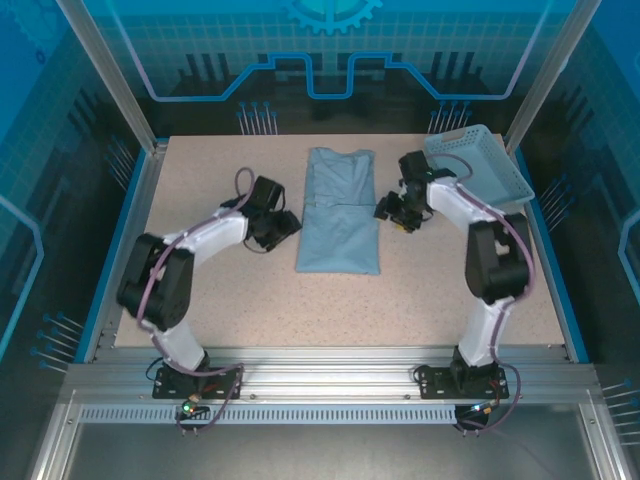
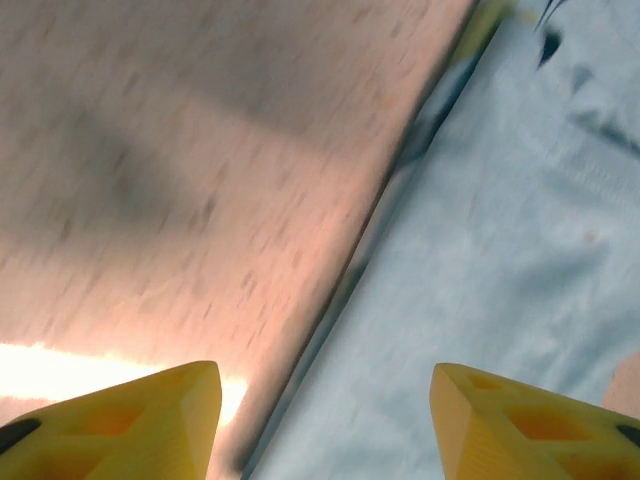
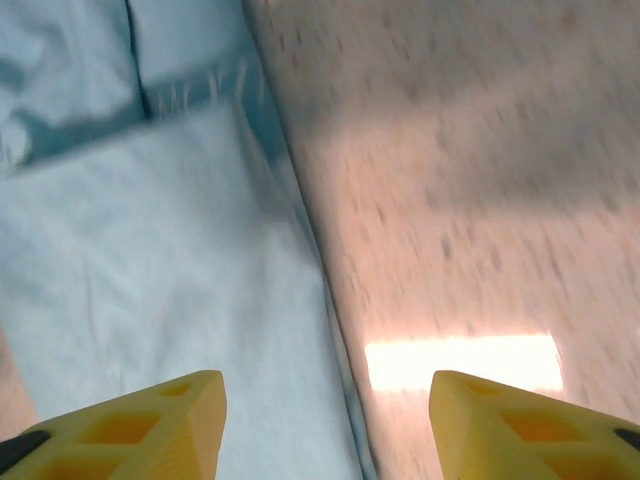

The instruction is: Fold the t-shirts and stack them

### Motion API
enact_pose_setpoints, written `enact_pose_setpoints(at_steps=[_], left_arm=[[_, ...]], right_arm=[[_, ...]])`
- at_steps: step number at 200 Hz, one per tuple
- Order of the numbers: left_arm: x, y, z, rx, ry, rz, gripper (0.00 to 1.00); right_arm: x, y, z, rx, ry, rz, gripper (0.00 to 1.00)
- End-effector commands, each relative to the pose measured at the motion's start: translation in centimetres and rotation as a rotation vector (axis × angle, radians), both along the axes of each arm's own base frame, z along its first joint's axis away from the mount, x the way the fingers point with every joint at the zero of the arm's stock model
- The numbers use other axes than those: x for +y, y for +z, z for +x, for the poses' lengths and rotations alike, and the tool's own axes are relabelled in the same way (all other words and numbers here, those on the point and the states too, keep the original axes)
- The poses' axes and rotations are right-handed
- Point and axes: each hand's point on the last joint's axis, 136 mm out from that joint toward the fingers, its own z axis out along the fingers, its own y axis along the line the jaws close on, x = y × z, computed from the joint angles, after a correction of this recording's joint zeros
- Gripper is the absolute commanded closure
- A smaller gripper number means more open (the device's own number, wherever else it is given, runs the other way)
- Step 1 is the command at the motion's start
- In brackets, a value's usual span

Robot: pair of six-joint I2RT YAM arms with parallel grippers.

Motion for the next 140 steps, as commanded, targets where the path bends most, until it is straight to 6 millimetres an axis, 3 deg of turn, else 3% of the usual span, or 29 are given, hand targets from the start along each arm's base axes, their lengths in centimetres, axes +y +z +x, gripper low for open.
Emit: enact_pose_setpoints(at_steps=[1, 32, 66, 91, 140], left_arm=[[-1.6, -1.1, -3.7, 0.058, 0.073, -0.126, 0.36], [-3.3, -2.7, -5.4, 0.086, 0.109, -0.234, 0.34], [-3.7, -4.4, -5.7, 0.126, 0.144, -0.267, 0.34], [-4.3, -5.4, -4.9, 0.118, 0.160, -0.295, 0.40], [-5.8, -5.7, -3.4, 0.097, 0.175, -0.331, 0.66]], right_arm=[[1.4, -0.5, -4.3, 0.045, -0.049, 0.097, 0.41], [3.9, -2.1, -8.9, 0.108, -0.070, 0.195, 0.40], [4.5, -4.3, -10.9, 0.166, -0.126, 0.240, 0.39], [4.7, -5.1, -11.1, 0.194, -0.151, 0.254, 0.40], [5.2, -5.4, -9.5, 0.180, -0.170, 0.275, 0.48]])
